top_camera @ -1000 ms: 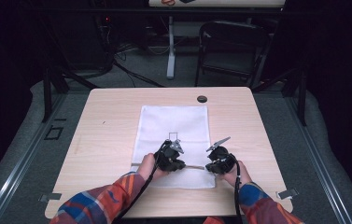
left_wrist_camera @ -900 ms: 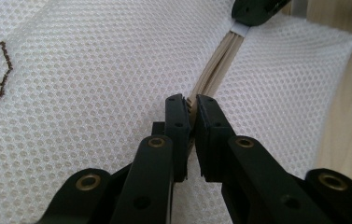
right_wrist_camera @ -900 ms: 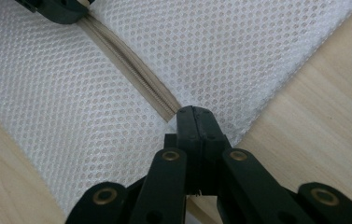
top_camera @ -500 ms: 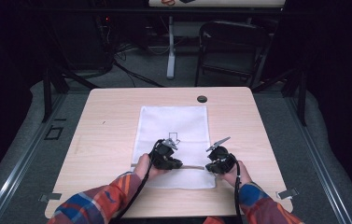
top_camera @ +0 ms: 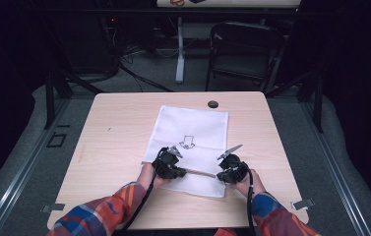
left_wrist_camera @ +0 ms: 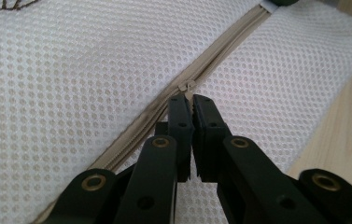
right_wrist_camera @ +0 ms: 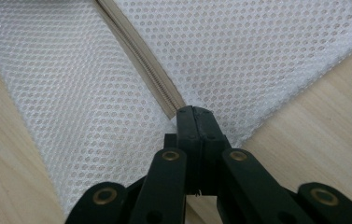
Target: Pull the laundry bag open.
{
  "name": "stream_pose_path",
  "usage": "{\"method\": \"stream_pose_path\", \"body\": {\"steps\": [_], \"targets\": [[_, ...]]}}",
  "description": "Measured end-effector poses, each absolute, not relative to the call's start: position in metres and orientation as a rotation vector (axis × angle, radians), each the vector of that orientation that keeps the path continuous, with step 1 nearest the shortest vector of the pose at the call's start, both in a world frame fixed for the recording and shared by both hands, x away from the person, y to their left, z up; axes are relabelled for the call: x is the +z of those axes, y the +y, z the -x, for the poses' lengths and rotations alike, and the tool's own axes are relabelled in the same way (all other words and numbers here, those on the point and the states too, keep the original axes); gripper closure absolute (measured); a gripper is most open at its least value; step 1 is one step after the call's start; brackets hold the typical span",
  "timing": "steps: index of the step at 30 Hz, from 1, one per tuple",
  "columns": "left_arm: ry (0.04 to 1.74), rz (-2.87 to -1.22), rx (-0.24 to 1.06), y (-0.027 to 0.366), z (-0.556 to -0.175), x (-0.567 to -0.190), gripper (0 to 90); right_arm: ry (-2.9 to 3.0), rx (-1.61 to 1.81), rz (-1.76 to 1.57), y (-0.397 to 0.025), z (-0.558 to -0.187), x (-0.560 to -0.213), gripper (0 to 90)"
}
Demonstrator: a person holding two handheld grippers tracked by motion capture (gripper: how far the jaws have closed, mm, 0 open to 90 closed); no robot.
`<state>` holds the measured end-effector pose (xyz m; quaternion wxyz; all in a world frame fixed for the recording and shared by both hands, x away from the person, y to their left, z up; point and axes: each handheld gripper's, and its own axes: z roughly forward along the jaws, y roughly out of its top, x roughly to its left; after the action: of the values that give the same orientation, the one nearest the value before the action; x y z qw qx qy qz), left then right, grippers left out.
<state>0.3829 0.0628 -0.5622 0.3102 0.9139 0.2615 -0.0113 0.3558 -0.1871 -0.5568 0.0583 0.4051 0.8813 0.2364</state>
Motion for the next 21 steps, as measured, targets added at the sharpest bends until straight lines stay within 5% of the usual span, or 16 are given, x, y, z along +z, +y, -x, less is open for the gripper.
{"method": "stream_pose_path", "body": {"steps": [9, 21], "targets": [[0.694, -2.435, -0.041, 0.053, -0.384, -0.563, 78.5, 2.668, 0.716, -1.231, -0.187, -0.356, -0.557, 90.0], [0.754, -2.427, -0.049, 0.056, -0.387, -0.562, 87.3, 2.672, 0.69, -1.206, -0.186, -0.355, -0.556, 90.0]]}}
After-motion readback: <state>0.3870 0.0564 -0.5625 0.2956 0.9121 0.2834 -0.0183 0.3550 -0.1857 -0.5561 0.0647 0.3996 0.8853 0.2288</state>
